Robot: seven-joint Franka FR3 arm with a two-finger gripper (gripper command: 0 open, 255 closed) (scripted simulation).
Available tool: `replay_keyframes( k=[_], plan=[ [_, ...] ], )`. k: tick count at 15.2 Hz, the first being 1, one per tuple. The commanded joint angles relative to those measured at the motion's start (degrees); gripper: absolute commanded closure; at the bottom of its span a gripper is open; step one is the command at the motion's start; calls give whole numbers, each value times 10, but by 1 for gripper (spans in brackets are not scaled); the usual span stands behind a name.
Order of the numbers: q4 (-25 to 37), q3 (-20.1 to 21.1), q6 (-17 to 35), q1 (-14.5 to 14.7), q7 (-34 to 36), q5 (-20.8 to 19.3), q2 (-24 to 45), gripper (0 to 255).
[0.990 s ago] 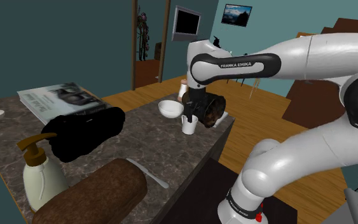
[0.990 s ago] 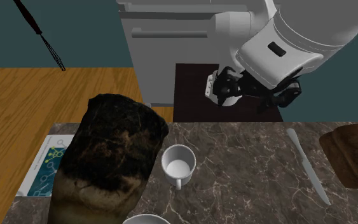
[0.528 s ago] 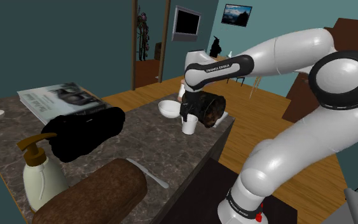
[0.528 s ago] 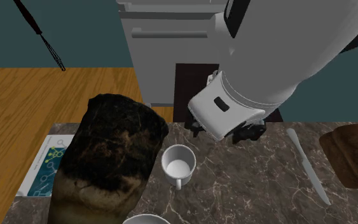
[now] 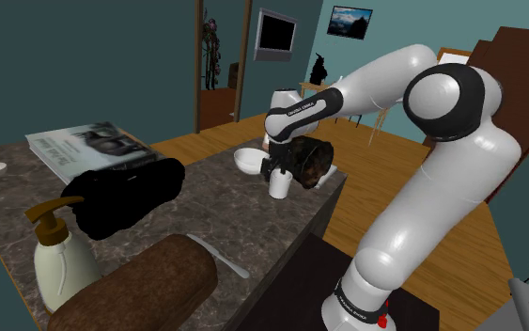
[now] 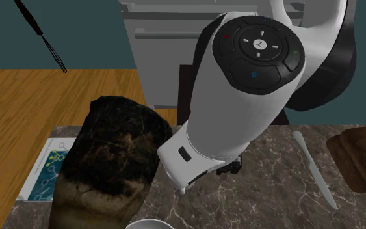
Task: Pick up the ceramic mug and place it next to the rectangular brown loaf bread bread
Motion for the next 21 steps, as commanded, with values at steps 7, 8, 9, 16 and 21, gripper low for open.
replay_keyframes(
  k=[7, 8, 9, 16, 21],
  plan=[
    [-20, -5, 47, -2, -5, 3, 26, 0],
    [-20, -5, 47, -2, -5, 3, 26, 0],
    [-20, -5, 47, -2, -5, 3, 26, 0],
    [-20, -5, 47, -2, -5, 3, 26, 255],
    [-20, -5, 47, -2, -5, 3, 26, 255]
  ],
)
